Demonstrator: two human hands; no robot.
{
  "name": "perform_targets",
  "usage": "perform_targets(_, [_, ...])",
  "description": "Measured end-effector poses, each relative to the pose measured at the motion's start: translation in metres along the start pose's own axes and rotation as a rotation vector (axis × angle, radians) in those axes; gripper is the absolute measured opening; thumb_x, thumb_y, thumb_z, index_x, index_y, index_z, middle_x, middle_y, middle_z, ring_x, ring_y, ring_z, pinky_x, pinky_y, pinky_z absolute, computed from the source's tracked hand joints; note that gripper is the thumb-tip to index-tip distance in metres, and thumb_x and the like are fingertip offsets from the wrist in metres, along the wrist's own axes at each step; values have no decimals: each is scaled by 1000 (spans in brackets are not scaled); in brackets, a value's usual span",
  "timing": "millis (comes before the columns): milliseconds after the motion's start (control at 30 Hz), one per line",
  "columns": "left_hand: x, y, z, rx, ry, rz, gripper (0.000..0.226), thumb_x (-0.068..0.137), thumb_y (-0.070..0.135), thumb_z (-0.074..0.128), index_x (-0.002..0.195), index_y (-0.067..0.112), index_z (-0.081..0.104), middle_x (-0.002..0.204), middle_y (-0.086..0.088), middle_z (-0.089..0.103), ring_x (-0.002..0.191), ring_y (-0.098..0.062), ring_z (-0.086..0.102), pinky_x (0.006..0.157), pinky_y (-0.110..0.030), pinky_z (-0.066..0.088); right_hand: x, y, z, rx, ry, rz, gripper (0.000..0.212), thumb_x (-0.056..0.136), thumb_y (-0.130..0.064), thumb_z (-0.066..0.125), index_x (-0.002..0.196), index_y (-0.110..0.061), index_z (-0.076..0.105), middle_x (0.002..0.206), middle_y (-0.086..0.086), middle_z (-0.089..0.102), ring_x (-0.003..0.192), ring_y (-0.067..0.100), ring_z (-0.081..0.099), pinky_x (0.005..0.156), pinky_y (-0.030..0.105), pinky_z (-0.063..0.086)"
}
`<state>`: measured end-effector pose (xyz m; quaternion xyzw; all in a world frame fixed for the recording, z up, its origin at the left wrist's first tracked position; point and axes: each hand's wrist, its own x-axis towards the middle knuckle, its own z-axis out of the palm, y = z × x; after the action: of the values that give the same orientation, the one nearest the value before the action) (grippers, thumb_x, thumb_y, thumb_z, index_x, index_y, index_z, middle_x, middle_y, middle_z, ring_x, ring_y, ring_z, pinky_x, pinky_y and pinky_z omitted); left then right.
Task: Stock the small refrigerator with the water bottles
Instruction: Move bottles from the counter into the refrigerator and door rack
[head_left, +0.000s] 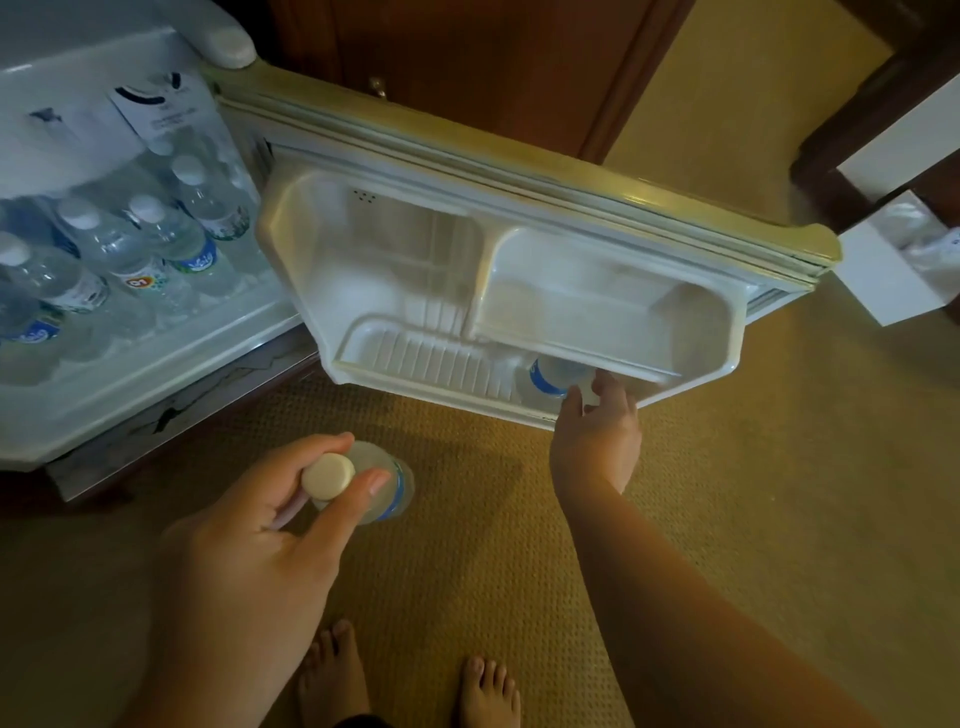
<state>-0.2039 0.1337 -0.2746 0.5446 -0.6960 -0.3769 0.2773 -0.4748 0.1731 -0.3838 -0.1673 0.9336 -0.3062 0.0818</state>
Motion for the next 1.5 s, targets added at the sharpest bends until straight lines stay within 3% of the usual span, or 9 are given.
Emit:
perform_targets(133, [6, 5, 2, -43, 1, 5, 36, 79, 39, 82, 114, 31, 78, 107, 15, 79, 102, -2, 75, 76, -33, 65, -19, 0, -10, -49, -26, -171, 22, 101, -24, 60, 120, -17, 69, 115, 0, 69, 88, 22, 68, 67, 33, 53])
perform_targets(267, [18, 16, 4, -71, 10, 29, 34, 82, 38, 80, 115, 27, 78, 106, 15, 79, 101, 1, 75, 75, -26, 64, -50, -26, -41, -106, -74, -615, 9, 94, -16, 69, 101, -15, 73, 91, -1, 70, 71, 20, 65, 58, 37, 55])
perform_targets(400, [43, 24, 5, -106, 24, 41, 34, 84, 39, 79, 114, 26, 78, 107, 15, 78, 101, 6, 73, 77, -12, 59, -22, -93, -104, 85, 102, -949, 21, 93, -10, 65, 112, -5, 73, 108, 11, 69, 99, 29, 62, 85, 39, 48])
perform_targets(500, [64, 31, 11, -121, 62, 66, 29, 86, 38, 79, 112, 26, 78, 103, 16, 78, 99, 7, 73, 79, -7, 55, 25, -131, -135, -72, 159, -862, 43, 97, -27, 60, 139, -17, 60, 140, 14, 57, 132, 34, 48, 109, 46, 34])
perform_targets(567, [79, 32, 17, -105, 92, 111, 28, 87, 36, 81, 112, 22, 78, 100, 12, 78, 96, 4, 74, 81, -9, 56, 57, -142, -137, -264, 64, -737, 54, 103, -45, 45, 155, -35, 40, 164, 9, 34, 154, 31, 21, 124, 57, 11])
perform_targets(667, [98, 26, 28, -106, 157, 155, 29, 88, 37, 82, 111, 19, 78, 100, 6, 79, 94, -4, 76, 84, -22, 60, 88, -138, -124, -453, -130, -602, 58, 105, -63, 15, 160, -47, 19, 171, 4, 18, 159, 30, 6, 122, 63, -9])
perform_targets(867, [114, -16, 59, -146, 186, 206, 37, 89, 40, 82, 115, 15, 76, 104, -2, 80, 100, -15, 77, 86, -42, 65, 86, -132, -114, -477, -131, -629, 55, 106, -61, 10, 145, -44, 43, 138, 6, 57, 134, 40, 44, 120, 65, 14])
perform_targets(1233, [86, -18, 129, -164, 203, 161, 42, 88, 44, 81, 114, 12, 76, 110, 9, 75, 97, -15, 76, 82, -42, 65, 95, -133, -113, -460, -99, -667, 51, 106, -60, 12, 140, -44, 46, 129, 4, 58, 124, 38, 48, 107, 57, 26])
perform_targets(1500, [61, -16, 176, -156, 211, 116, 42, 85, 31, 87, 116, 4, 75, 119, -5, 78, 108, -16, 75, 91, -25, 60, 100, -131, -110, -435, -82, -676, 50, 106, -60, 15, 140, -44, 47, 128, 3, 59, 122, 38, 49, 107, 57, 26])
